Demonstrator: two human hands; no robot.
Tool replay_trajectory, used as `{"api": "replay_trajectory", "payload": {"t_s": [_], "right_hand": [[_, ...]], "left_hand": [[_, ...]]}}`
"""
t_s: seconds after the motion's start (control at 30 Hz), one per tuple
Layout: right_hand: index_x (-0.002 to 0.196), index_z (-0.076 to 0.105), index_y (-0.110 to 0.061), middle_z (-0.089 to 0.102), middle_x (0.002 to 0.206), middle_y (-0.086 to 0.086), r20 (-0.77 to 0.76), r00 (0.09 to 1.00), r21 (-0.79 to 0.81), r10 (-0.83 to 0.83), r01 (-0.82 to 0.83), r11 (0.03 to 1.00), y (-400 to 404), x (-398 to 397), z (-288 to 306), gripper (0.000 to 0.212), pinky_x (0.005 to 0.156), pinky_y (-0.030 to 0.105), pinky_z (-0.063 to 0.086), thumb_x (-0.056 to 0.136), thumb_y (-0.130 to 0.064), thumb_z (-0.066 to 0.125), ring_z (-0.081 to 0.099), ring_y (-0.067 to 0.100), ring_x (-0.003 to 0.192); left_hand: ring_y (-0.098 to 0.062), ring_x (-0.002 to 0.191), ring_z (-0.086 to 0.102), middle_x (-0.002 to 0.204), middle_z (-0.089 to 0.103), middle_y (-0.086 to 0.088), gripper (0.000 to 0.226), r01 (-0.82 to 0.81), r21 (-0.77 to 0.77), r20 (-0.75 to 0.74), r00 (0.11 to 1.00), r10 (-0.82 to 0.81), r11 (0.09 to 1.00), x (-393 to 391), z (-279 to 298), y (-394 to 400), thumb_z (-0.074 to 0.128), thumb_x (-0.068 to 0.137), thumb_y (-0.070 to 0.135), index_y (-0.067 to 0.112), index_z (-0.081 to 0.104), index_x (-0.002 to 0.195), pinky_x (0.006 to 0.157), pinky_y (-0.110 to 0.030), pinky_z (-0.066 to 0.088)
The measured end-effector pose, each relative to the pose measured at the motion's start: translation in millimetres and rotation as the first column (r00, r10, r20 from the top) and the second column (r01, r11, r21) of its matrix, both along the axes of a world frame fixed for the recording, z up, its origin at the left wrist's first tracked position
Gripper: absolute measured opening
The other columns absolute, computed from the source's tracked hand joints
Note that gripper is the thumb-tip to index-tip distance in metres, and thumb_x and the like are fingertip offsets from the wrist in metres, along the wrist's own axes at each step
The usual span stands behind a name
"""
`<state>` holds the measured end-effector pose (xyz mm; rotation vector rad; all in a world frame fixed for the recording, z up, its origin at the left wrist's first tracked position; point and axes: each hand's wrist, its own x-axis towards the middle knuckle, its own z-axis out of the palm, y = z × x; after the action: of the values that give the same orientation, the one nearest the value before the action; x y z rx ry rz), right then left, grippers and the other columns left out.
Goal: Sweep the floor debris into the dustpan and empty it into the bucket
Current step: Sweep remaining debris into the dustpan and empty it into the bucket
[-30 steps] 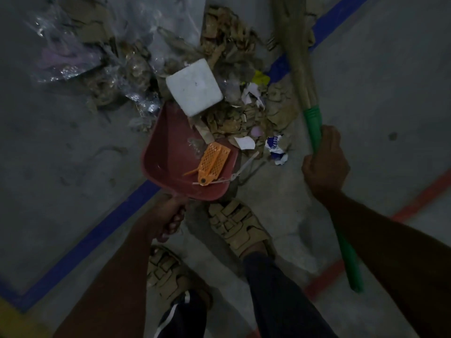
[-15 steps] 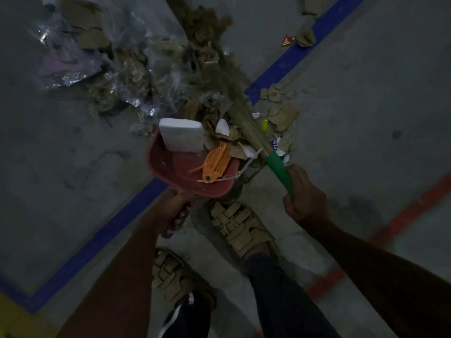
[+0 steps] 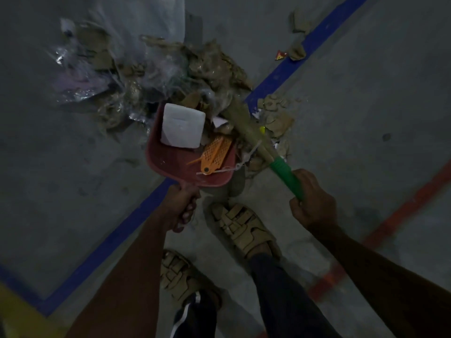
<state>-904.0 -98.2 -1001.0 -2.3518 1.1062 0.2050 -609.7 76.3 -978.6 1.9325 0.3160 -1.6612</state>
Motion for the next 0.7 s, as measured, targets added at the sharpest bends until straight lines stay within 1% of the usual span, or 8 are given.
{"api": "replay_trajectory", "payload": {"t_s": [0.1, 0.2, 0.3, 0.4, 0.5, 0.63, 0.7], "right_hand": [[0.145, 0.04, -0.023, 0.042, 0.148, -0.004, 0.025, 0.997, -0.064, -0.07, 0.071, 0.995, -18, 5, 6, 0.072, 0.063, 0.033, 0.054, 0.075, -0.021, 0.059, 0.064, 0.024, 0.101], [0.145, 0.037, -0.023, 0.041, 0.148, -0.004, -0.013, 0.996, -0.103, -0.085, 0.083, 0.991, -35, 5, 2, 0.071, 0.063, 0.033, 0.051, 0.077, -0.023, 0.056, 0.063, 0.026, 0.096], [0.145, 0.038, -0.021, 0.041, 0.148, -0.001, -0.02, 0.995, -0.141, -0.103, 0.099, 0.985, -49, 2, -3, 0.07, 0.066, 0.036, 0.053, 0.077, -0.023, 0.054, 0.062, 0.027, 0.102], [0.147, 0.035, -0.019, 0.04, 0.15, 0.002, -0.05, 0.996, -0.175, -0.078, 0.068, 0.982, -59, 4, -9, 0.069, 0.066, 0.039, 0.053, 0.079, -0.024, 0.049, 0.061, 0.029, 0.105], [0.148, 0.032, -0.02, 0.038, 0.151, 0.002, -0.081, 0.996, -0.165, -0.045, 0.032, 0.986, -71, 10, -19, 0.071, 0.069, 0.039, 0.054, 0.078, -0.025, 0.046, 0.061, 0.032, 0.104], [0.146, 0.035, -0.02, 0.039, 0.15, 0.002, -0.08, 0.997, -0.121, 0.019, -0.029, 0.992, -82, 17, -31, 0.073, 0.064, 0.036, 0.05, 0.075, -0.028, 0.049, 0.064, 0.033, 0.09], [0.144, 0.037, -0.02, 0.041, 0.149, 0.001, -0.058, 0.997, -0.091, 0.043, -0.048, 0.995, -81, 20, -34, 0.073, 0.064, 0.034, 0.05, 0.073, -0.029, 0.051, 0.064, 0.032, 0.093]], "left_hand": [[-0.014, 0.033, 0.024, 0.046, 0.03, -0.005, 0.034, 0.015, 0.055, -0.01, 1.0, -0.015, 0.998, 7, -2, 2, 0.054, 0.086, 0.008, 0.012, 0.04, 0.056, 0.039, -0.017, 0.023], [-0.014, 0.034, 0.024, 0.047, 0.03, -0.004, 0.034, 0.034, 0.106, -0.047, 0.998, -0.029, 0.994, 10, -5, 10, 0.055, 0.085, 0.01, 0.014, 0.04, 0.054, 0.04, -0.017, 0.022], [-0.014, 0.033, 0.024, 0.046, 0.03, -0.003, 0.035, 0.043, 0.126, -0.076, 0.997, -0.033, 0.991, 8, -7, 21, 0.054, 0.085, 0.01, 0.015, 0.04, 0.053, 0.04, -0.016, 0.022], [-0.015, 0.034, 0.025, 0.048, 0.031, -0.003, 0.033, 0.049, 0.126, -0.068, 0.997, -0.041, 0.991, 7, -10, 27, 0.054, 0.085, 0.009, 0.014, 0.04, 0.055, 0.04, -0.016, 0.022], [-0.015, 0.034, 0.025, 0.047, 0.031, -0.003, 0.033, 0.057, 0.121, -0.057, 0.997, -0.05, 0.991, 10, -16, 25, 0.055, 0.085, 0.009, 0.014, 0.041, 0.055, 0.041, -0.017, 0.023], [-0.014, 0.031, 0.024, 0.044, 0.03, -0.001, 0.032, 0.077, 0.119, -0.063, 0.996, -0.07, 0.99, 22, -22, 6, 0.053, 0.085, 0.012, 0.014, 0.039, 0.056, 0.04, -0.015, 0.02], [-0.013, 0.03, 0.022, 0.042, 0.029, 0.0, 0.034, 0.113, 0.129, -0.063, 0.992, -0.105, 0.985, 28, -22, -8, 0.053, 0.085, 0.013, 0.015, 0.038, 0.055, 0.04, -0.013, 0.019]]}}
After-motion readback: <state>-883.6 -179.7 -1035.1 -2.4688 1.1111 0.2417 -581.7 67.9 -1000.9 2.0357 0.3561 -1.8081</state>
